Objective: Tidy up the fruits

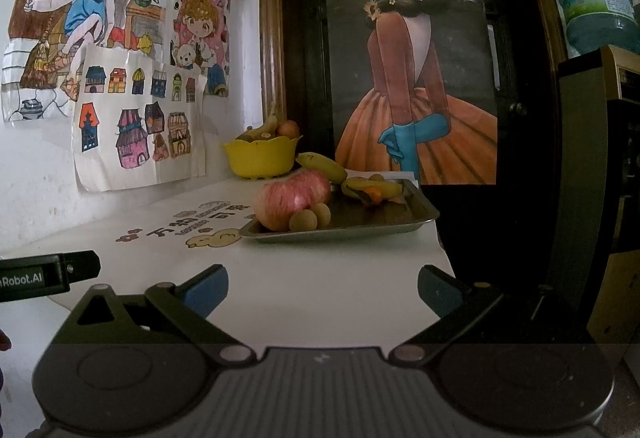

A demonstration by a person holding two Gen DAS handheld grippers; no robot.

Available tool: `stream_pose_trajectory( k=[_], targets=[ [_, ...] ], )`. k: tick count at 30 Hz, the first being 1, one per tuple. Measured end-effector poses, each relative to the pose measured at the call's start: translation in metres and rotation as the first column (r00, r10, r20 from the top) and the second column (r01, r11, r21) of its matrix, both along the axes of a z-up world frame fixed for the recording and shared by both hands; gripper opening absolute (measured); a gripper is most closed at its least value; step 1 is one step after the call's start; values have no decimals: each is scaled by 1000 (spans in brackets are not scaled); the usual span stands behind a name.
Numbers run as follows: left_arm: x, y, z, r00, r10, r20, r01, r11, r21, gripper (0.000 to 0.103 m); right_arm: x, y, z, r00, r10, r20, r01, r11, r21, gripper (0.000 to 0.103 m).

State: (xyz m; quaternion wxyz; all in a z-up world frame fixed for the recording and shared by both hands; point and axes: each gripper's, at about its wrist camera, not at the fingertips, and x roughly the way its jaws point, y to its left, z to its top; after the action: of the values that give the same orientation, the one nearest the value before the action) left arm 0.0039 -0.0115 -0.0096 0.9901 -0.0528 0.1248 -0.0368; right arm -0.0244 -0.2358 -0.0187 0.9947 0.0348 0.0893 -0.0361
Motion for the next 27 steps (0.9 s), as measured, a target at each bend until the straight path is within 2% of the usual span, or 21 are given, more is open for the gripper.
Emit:
stream_pose_trajectory(
  k=[7, 12, 27],
  targets=[
    [-3, -1, -1, 1000, -11, -2, 11, 1000, 10, 102, 1, 1, -5, 1000, 0, -7, 0, 1000, 0, 103],
    [2, -4, 0, 1000, 20, -22, -19, 999, 37, 102, 0, 3, -7, 1000, 2, -16, -2, 1000, 0, 103],
    [9, 1, 0, 998, 27, -50, -25, 999, 35, 102, 5, 5, -3, 999, 8, -37, -8, 1000, -2, 103]
  ],
)
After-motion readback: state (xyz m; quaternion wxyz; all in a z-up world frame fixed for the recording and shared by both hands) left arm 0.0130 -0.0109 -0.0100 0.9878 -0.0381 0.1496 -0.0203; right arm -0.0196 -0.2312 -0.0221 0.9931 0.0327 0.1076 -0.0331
